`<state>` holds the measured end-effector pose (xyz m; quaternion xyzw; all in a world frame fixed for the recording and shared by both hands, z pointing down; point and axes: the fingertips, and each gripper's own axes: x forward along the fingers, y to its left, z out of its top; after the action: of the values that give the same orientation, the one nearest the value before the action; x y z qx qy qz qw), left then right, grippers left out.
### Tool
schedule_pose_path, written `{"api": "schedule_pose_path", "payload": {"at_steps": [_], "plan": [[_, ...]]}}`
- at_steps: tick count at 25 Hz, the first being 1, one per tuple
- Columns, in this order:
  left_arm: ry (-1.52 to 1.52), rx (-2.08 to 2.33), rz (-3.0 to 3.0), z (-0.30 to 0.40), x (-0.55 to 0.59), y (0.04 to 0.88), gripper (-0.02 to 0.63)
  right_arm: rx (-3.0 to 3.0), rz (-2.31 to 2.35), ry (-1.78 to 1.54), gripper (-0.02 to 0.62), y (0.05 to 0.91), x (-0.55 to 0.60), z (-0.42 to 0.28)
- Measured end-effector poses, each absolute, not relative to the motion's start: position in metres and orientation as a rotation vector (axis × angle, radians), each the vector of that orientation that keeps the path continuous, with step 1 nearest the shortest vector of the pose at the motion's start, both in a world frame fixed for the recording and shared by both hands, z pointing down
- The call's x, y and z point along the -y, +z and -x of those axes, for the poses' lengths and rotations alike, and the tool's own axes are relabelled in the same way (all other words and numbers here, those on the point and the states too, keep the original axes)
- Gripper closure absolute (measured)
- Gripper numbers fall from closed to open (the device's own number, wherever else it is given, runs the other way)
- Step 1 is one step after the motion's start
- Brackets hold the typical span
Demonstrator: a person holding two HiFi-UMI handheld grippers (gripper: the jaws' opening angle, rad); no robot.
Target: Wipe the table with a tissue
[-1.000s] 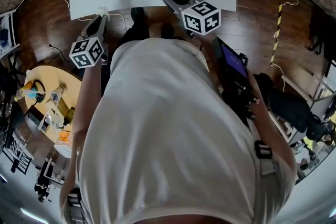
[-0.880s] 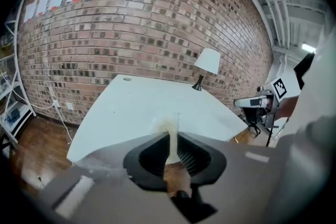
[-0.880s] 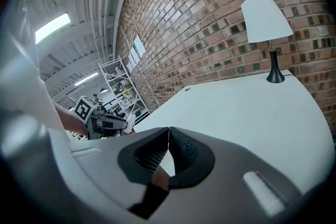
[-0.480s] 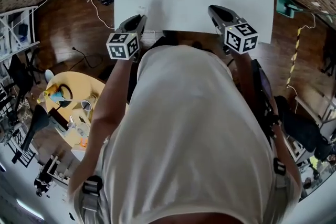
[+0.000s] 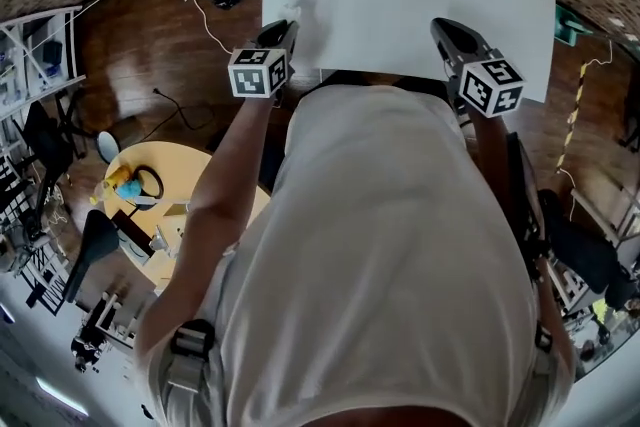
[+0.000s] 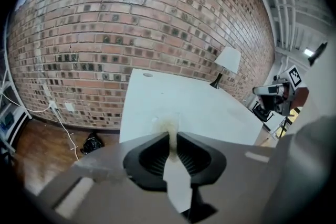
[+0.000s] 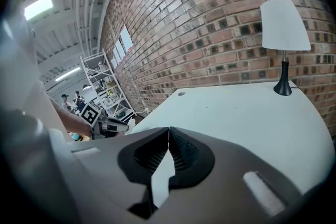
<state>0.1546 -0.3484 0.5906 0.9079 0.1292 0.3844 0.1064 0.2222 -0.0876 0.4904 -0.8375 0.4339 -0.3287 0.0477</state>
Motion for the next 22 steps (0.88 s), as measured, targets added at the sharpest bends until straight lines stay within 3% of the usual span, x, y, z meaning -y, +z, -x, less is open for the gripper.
{"api": "schedule_pose_path", "payload": {"at_steps": [9, 22], "plan": [[1.335, -0.311, -2.741, -0.186, 0.39, 0.628, 0.555, -1.032, 2.597, -0.945, 0.588, 0.492, 0.046, -0.234], [1.487, -0.34, -2.692, -0.223, 0.361, 0.632, 0.557, -0.992, 2.534, -0.993, 0.588, 0.501, 0.022, -0.259]]}}
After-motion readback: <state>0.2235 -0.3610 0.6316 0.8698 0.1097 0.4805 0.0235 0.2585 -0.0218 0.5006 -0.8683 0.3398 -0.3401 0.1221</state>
